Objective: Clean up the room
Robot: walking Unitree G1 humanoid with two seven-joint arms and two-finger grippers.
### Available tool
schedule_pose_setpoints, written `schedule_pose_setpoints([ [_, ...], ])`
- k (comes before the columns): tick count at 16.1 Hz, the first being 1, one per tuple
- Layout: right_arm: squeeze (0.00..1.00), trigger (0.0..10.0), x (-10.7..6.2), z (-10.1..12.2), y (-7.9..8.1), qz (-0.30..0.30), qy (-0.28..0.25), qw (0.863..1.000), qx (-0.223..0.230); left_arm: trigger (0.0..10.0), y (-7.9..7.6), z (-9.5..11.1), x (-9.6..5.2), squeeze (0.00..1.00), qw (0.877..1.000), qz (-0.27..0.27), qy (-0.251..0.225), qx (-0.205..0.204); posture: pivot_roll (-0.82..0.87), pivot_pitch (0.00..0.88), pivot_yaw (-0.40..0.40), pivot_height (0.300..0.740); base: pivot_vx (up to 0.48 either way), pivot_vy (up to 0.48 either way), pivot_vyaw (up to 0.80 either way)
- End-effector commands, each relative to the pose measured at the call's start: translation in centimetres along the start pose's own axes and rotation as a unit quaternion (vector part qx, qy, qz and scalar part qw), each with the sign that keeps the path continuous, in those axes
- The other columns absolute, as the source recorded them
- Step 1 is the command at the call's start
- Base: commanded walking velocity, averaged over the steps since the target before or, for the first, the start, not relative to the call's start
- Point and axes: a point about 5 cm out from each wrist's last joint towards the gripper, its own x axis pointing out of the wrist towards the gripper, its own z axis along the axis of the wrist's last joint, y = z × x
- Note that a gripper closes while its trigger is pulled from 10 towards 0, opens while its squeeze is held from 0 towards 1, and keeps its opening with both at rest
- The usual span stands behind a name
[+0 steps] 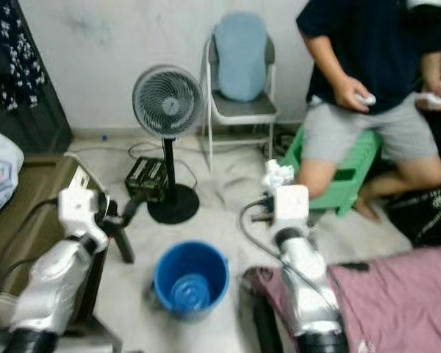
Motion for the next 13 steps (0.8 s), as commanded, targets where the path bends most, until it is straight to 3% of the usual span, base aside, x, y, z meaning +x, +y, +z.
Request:
schedule_pose_setpoints([
  [1,0.0,10.0,0.2,0.7,-0.1,0.004,-0.01,1.0,-0.002,10.0,-0.1,-0.1,0.0,0.0,1.0,0.006,0.005,0.009,-0.07,0.0,-0.072,0.74,0.0,0.0,0.0],
  [5,0.0,10.0,0.3,0.7,0.2,0.01,-0.009,1.0,-0.003,10.0,1.6,-0.3,-0.3,0.0,0.999,0.05,0.012,-0.011,-0.06,0.0,-0.075,0.74,0.0,0.0,0.0],
  [13,0.0,10.0,0.4,0.5,0.2,0.009,-0.004,1.0,-0.003,10.0,1.4,-0.2,-0.3,0.0,0.999,0.046,0.012,0.001,-0.06,0.0,-0.075,0.74,0.0,0.0,0.77],
])
